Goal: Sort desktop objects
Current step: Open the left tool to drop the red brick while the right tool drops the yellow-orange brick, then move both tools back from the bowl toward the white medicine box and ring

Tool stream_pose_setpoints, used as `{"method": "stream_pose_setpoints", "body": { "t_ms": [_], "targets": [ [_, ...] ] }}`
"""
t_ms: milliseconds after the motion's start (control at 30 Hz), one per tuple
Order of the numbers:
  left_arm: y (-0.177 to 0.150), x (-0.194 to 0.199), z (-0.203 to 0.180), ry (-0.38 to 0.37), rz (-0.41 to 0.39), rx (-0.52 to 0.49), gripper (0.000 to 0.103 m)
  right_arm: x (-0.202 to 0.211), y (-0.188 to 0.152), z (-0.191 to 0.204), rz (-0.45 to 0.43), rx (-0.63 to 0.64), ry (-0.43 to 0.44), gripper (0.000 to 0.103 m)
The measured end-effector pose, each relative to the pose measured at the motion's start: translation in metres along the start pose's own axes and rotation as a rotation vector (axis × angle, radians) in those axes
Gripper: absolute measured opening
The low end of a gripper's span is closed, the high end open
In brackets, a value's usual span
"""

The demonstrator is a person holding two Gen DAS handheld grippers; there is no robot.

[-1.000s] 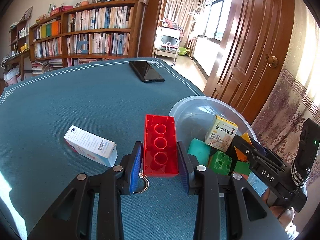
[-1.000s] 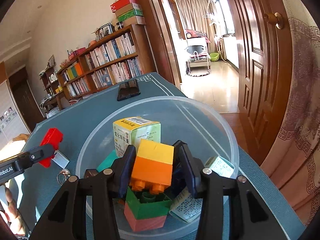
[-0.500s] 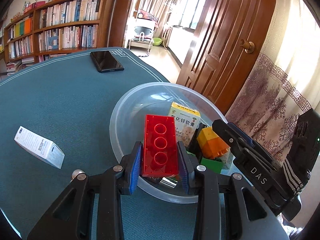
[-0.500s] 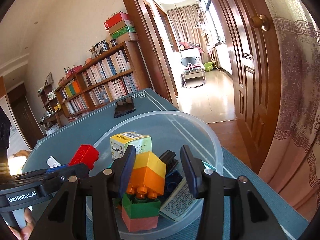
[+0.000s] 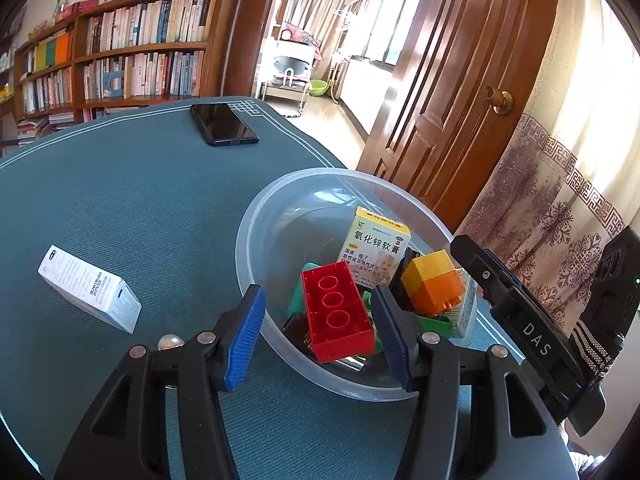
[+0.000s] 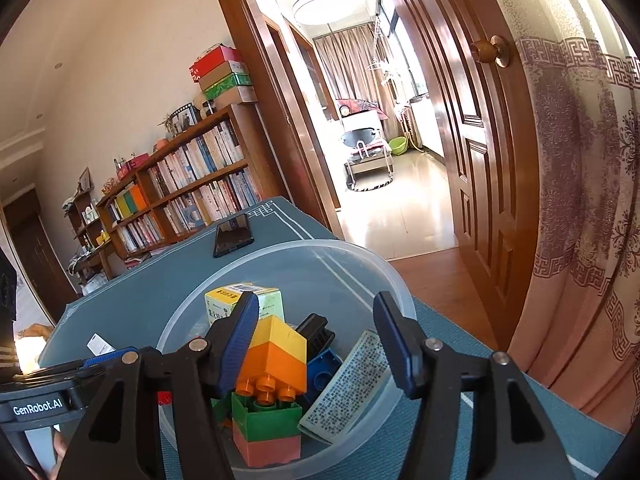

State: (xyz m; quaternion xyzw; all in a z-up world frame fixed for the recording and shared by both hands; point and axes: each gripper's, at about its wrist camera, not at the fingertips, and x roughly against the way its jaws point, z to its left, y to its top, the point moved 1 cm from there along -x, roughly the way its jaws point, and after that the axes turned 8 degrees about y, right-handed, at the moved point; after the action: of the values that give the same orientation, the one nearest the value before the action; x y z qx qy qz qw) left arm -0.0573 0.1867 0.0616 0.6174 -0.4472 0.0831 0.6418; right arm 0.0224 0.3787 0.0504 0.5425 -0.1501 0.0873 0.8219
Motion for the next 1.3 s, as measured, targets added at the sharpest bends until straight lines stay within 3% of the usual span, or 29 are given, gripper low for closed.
{"method": "stream_pose_setpoints", "body": {
  "t_ms": [500,667,833,1300],
  "targets": [
    [-0.010,-0.007,0.011,0.023,0.023,0.021,0.060,0.004,-0.001,-0.001,-0.011,-0.005,-0.003,0.071],
    [-0.009,-0.016,0.021,0.097,0.000,0.052,0.070,0.005,-0.001,-0.001,-0.009,-0.004,0.000,0.072],
    [-0.009,-0.015,0.023,0.139,-0.018,0.053,0.070,0.004,-0.001,-0.002,-0.004,-0.006,0.001,0.072],
    [-0.009,0.002,0.033,0.164,-0.018,0.082,0.070,0.000,-0.001,-0.003,0.013,-0.009,-0.011,0.072]
  ]
}}
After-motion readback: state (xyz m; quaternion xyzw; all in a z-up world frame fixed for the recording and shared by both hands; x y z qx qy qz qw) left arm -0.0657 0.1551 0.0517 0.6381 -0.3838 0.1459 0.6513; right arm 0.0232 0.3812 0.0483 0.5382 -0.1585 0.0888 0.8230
